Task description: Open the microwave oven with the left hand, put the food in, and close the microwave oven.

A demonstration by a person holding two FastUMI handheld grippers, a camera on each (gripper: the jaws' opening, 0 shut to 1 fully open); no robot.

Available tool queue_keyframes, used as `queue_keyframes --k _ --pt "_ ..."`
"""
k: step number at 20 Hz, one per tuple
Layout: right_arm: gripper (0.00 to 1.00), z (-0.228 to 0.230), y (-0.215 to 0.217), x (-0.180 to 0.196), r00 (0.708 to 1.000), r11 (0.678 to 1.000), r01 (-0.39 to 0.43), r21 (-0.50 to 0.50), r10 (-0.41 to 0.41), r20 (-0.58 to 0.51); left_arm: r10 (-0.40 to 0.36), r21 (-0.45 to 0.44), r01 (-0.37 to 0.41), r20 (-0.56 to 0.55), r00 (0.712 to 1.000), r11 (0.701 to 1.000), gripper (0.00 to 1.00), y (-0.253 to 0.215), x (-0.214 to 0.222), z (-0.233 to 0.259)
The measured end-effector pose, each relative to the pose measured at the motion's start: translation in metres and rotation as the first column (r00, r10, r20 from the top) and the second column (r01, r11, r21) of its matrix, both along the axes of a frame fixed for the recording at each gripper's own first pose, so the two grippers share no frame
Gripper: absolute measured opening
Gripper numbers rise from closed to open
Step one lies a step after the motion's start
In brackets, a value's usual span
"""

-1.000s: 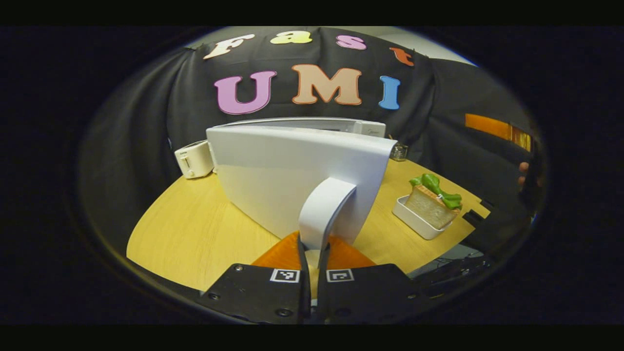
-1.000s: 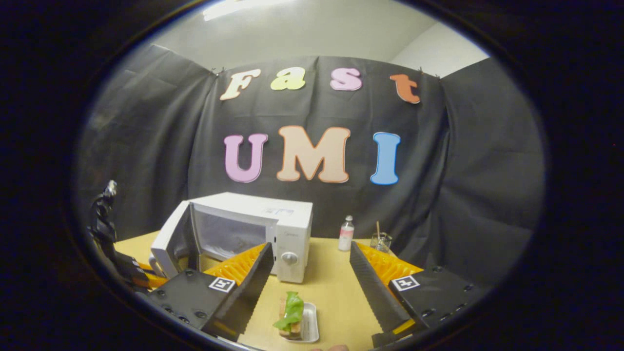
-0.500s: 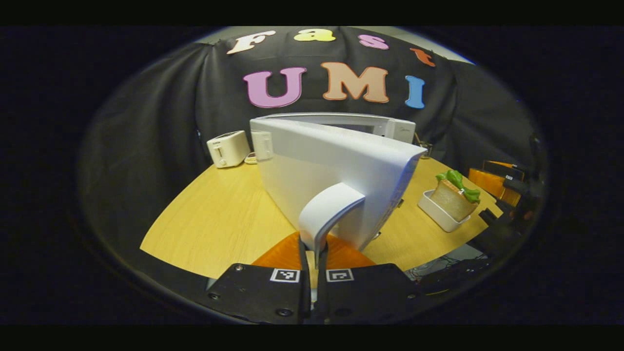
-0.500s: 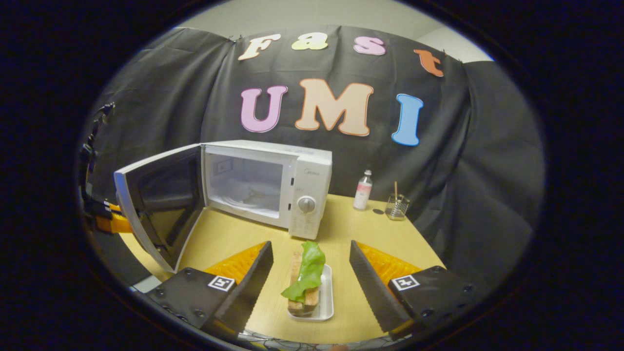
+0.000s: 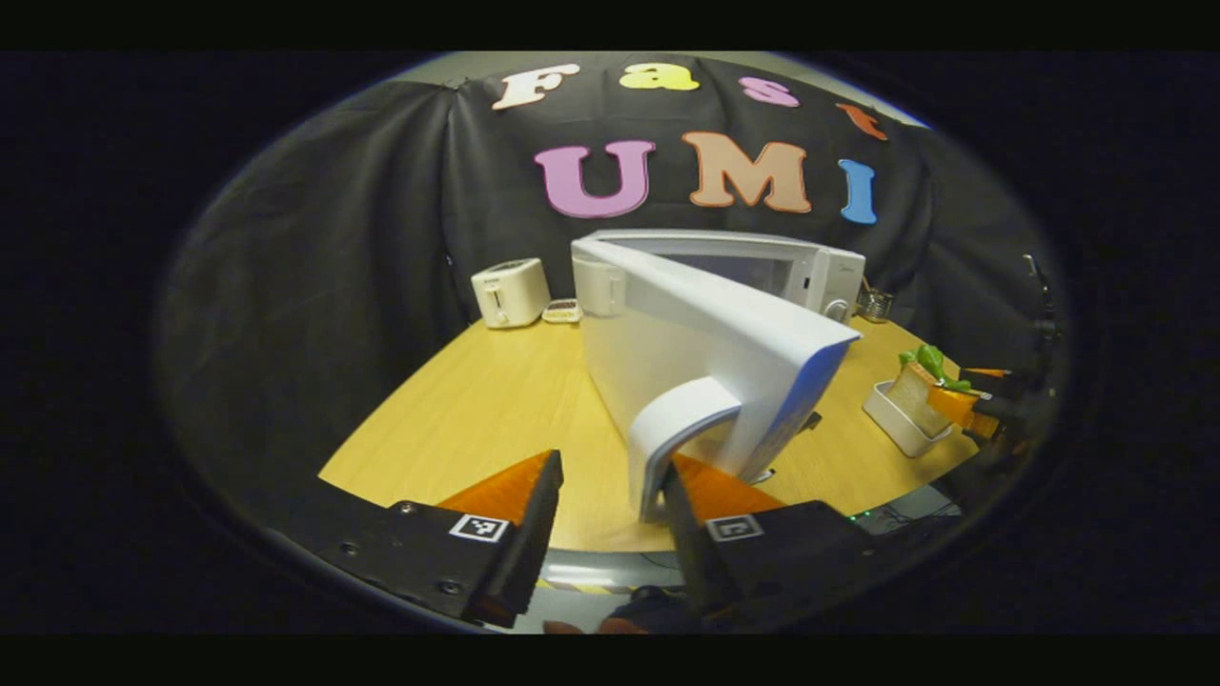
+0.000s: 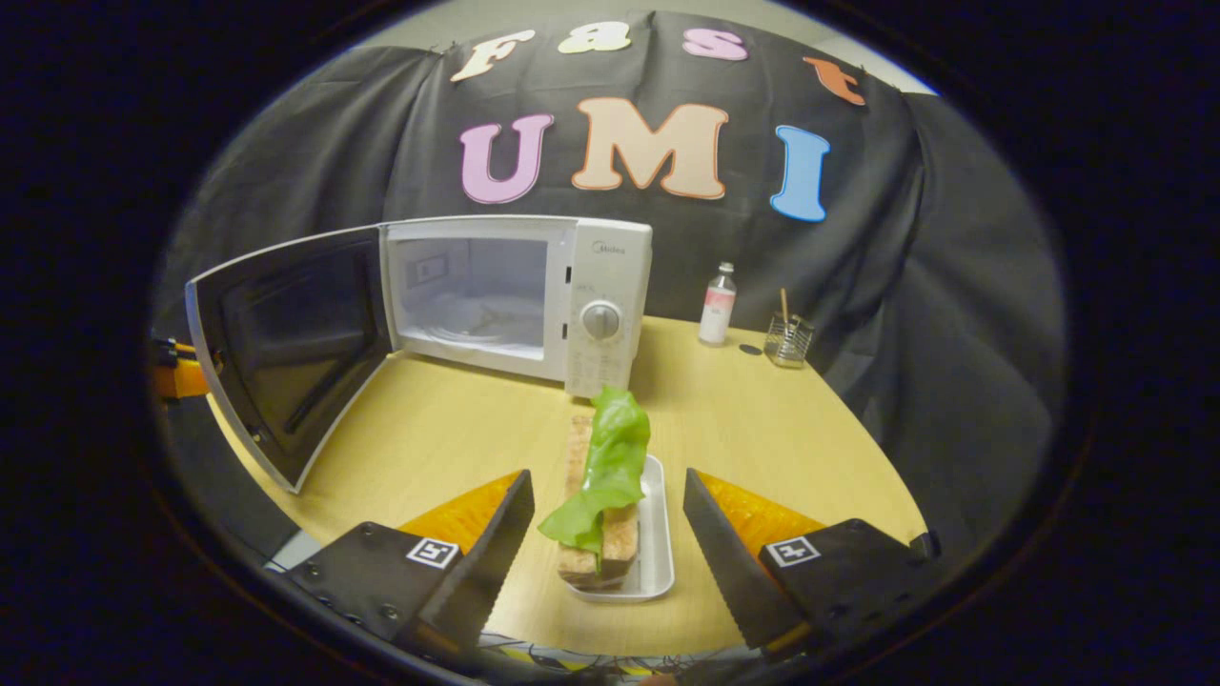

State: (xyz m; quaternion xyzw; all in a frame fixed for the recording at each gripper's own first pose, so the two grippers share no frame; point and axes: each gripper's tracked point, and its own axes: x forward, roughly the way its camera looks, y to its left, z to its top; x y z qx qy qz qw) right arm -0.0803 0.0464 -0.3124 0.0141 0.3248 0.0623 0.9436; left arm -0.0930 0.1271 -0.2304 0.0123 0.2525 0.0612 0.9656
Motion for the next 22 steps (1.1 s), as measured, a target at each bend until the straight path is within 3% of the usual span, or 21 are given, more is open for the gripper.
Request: queue_keyframes --k 1,3,5,7,8,12,16,17,22 --pt "0.99 -0.002 0.003 0.0 1.0 1.0 -0.002 0.002 0.002 -0.002 0.006 -0.007 -0.006 0.022 1.0 1.0 0.8 0.002 0.001 0.01" --pt "0.98 -0.006 0.007 0.001 1.0 1.0 -0.008 0.003 0.008 -0.01 0.001 -0.025 -0.001 0.007 1.0 1.0 1.0 -0.001 -0.002 0.013" --pt "0.98 -0.012 0.008 0.0 1.0 1.0 -0.002 0.002 0.002 -0.026 0.001 0.012 -0.001 0.009 1.0 1.0 0.99 0.0 -0.009 0.019" --pt "0.72 -0.017 0.007 0.0 0.999 1.0 0.01 0.007 -0.01 -0.041 -0.015 0.022 0.015 0.013 1.0 1.0 0.99 -0.003 -0.015 0.027" --pt "0.69 -0.02 0.009 -0.001 0.999 1.0 0.011 0.011 -0.01 -0.052 -0.007 0.016 0.007 0.022 1.0 1.0 0.99 -0.001 -0.018 0.032" --pt "0.75 -0.026 0.007 -0.006 0.997 1.0 0.019 0.004 -0.018 -0.074 0.077 -0.153 -0.069 0.05 0.996 0.986 0.99 -0.006 -0.026 0.06" --pt "0.75 -0.028 0.003 -0.003 0.997 1.0 0.023 -0.018 -0.024 -0.067 0.092 -0.11 -0.078 0.13 0.987 0.991 0.96 0.005 -0.019 0.092" --pt "0.45 -0.026 0.003 -0.004 0.997 0.999 0.026 -0.024 -0.028 -0.071 0.092 -0.087 -0.08 0.144 0.985 0.993 0.97 0.008 -0.018 0.099" --pt "0.41 -0.028 0.011 -0.006 0.995 0.999 0.027 -0.022 -0.029 -0.094 0.067 -0.04 -0.059 0.247 0.967 0.997 0.99 0.008 -0.006 0.138"
